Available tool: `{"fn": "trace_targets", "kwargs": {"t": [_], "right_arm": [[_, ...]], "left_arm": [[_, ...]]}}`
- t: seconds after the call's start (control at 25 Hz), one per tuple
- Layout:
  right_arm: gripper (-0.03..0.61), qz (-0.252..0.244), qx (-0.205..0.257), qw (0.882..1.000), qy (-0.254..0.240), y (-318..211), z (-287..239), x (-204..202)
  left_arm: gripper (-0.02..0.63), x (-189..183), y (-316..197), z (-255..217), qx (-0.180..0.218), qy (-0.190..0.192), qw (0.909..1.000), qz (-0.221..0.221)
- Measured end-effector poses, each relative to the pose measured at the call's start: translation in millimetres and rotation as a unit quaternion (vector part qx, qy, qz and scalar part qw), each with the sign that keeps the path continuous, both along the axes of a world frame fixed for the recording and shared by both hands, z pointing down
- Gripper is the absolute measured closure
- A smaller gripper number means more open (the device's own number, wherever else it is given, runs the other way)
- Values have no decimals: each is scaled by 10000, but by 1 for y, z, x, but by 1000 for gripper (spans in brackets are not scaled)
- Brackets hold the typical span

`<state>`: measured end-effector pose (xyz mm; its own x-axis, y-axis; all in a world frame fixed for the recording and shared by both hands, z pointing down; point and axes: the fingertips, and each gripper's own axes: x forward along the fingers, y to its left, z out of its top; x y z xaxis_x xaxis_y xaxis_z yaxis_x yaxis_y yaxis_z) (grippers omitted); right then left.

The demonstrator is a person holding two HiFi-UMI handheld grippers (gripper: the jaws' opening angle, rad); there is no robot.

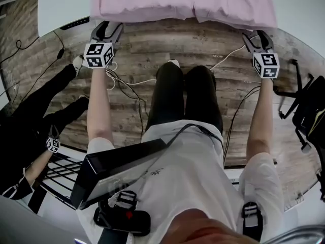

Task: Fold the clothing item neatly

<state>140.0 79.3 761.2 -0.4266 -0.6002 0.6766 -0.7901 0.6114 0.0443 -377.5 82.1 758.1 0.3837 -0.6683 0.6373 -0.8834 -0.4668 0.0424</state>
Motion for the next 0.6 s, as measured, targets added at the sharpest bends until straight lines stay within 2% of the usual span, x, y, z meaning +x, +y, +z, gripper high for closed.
{"fn": "trace_targets", "kwargs": {"t": [0.12, 0.28, 0.44, 0.48, 0.52, 0.56, 0.6], "right_arm": [[308, -2, -3, 10000, -61, -13, 5, 8], [308, -103, 41, 9999, -128, -23, 11, 7], [308, -198, 23, 9997, -165, -27, 14, 0], [317, -219, 38, 9995, -210, -27, 11, -3], [452, -225, 64, 9993, -282, -26, 6, -6], [569, -222, 73, 9990, -369, -24, 0, -9], [569, -223, 45, 9987, -449, -21, -5, -12]], "left_arm": [[385, 1, -6, 7, -9, 63, 9999, 91], [385, 14, -14, 17, 2, 120, 9990, 428], [389, 14, -27, 9, 197, 75, 9986, 495], [479, 15, -28, 3, 257, 86, 9984, 505], [569, 16, -29, -3, 288, 107, 9982, 519], [583, 18, -27, -8, 275, 144, 9981, 540], [589, 21, -23, -11, 223, 195, 9980, 565]]}}
